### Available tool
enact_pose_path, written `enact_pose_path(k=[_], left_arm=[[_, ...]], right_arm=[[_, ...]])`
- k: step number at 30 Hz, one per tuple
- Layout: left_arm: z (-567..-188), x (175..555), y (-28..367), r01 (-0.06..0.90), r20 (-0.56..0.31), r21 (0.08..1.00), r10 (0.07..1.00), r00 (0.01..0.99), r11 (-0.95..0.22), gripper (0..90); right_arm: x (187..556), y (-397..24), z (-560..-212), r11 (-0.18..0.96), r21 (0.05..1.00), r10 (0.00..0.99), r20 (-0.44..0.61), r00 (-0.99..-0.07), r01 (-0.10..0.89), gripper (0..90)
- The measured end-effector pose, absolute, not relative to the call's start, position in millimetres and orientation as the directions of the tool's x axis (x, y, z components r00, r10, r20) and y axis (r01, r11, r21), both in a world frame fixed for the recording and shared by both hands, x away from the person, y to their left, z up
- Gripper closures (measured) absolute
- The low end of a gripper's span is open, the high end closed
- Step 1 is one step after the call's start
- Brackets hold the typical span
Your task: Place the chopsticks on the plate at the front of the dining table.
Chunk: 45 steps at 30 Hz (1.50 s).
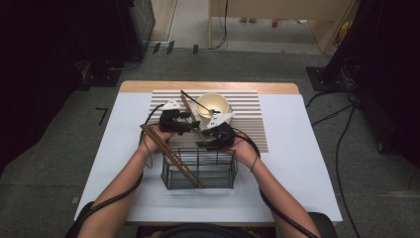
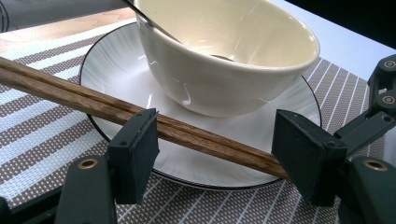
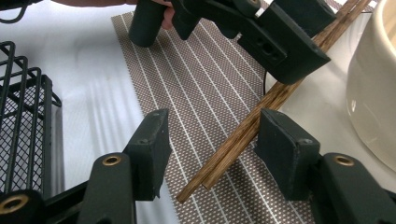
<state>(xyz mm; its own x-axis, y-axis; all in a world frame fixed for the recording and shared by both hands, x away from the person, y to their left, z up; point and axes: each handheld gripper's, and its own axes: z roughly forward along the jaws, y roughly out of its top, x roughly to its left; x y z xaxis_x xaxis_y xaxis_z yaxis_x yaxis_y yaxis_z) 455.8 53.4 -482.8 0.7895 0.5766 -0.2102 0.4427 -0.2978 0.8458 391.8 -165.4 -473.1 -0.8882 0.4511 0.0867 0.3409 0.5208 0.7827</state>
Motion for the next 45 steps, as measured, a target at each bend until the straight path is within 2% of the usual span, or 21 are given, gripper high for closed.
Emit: enact_pose_path(k=[33,41,45], left_arm=[[-484,456,52,0.414,-0.185,0.856,0.565,0.804,-0.310,32.0],[-479,452,59,0.404,-0.163,0.851,0.562,0.811,-0.335,32.3],[-477,454,63,0.424,-0.196,0.850,0.560,0.805,-0.312,34.0]], right_arm=[[392,-166,-474,0.504,0.793,0.416,0.124,-0.901,0.342,36.2],[387,-177,-472,0.504,0.795,0.407,0.128,-0.904,0.339,39.5],[384,-181,-472,0.515,0.789,0.392,0.130,-0.911,0.334,40.3]])
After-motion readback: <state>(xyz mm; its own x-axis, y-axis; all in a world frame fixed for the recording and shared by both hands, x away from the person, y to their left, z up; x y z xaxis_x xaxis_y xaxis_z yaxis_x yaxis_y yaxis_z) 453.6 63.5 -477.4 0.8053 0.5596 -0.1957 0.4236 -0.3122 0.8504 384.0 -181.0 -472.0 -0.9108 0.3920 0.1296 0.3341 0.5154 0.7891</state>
